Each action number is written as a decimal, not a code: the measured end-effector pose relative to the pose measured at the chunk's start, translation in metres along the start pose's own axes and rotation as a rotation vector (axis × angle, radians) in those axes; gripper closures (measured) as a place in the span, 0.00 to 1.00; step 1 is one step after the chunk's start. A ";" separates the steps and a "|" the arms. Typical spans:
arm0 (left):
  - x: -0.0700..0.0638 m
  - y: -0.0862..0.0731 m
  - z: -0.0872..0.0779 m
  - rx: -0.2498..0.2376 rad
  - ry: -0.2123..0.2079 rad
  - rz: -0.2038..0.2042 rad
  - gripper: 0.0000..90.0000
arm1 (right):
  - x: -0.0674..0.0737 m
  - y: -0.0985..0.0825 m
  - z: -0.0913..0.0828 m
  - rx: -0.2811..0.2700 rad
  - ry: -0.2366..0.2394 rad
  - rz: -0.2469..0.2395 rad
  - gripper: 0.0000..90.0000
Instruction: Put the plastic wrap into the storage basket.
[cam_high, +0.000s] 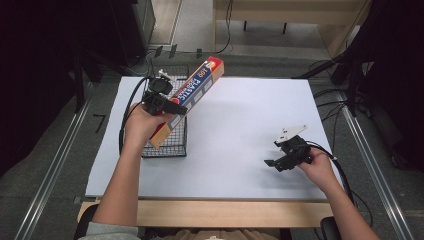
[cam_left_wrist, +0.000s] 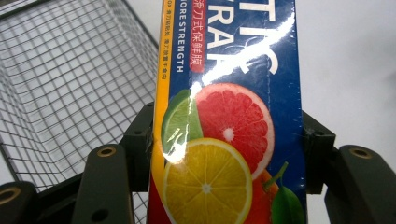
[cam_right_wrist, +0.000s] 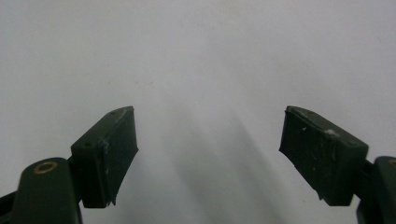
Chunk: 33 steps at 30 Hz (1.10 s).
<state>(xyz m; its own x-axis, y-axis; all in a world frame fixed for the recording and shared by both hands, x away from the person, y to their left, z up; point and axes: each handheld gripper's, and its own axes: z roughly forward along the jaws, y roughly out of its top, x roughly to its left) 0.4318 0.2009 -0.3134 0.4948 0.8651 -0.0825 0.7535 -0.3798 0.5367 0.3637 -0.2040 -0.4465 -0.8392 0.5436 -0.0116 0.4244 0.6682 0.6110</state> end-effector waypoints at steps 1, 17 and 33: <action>0.001 0.001 0.001 -0.002 0.008 -0.009 0.44 | 0.000 0.000 0.000 0.001 0.002 0.001 0.21; 0.034 0.006 0.010 0.014 0.139 -0.208 0.44 | 0.001 0.000 0.002 0.011 0.012 -0.010 0.21; 0.047 0.002 0.032 0.026 0.241 -0.318 0.44 | 0.002 0.001 0.002 0.018 0.026 -0.019 0.21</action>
<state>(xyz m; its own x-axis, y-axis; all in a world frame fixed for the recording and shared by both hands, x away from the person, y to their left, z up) 0.4707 0.2306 -0.3433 0.1213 0.9918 -0.0399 0.8650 -0.0859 0.4944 0.3628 -0.2011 -0.4481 -0.8558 0.5174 -0.0028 0.4137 0.6875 0.5968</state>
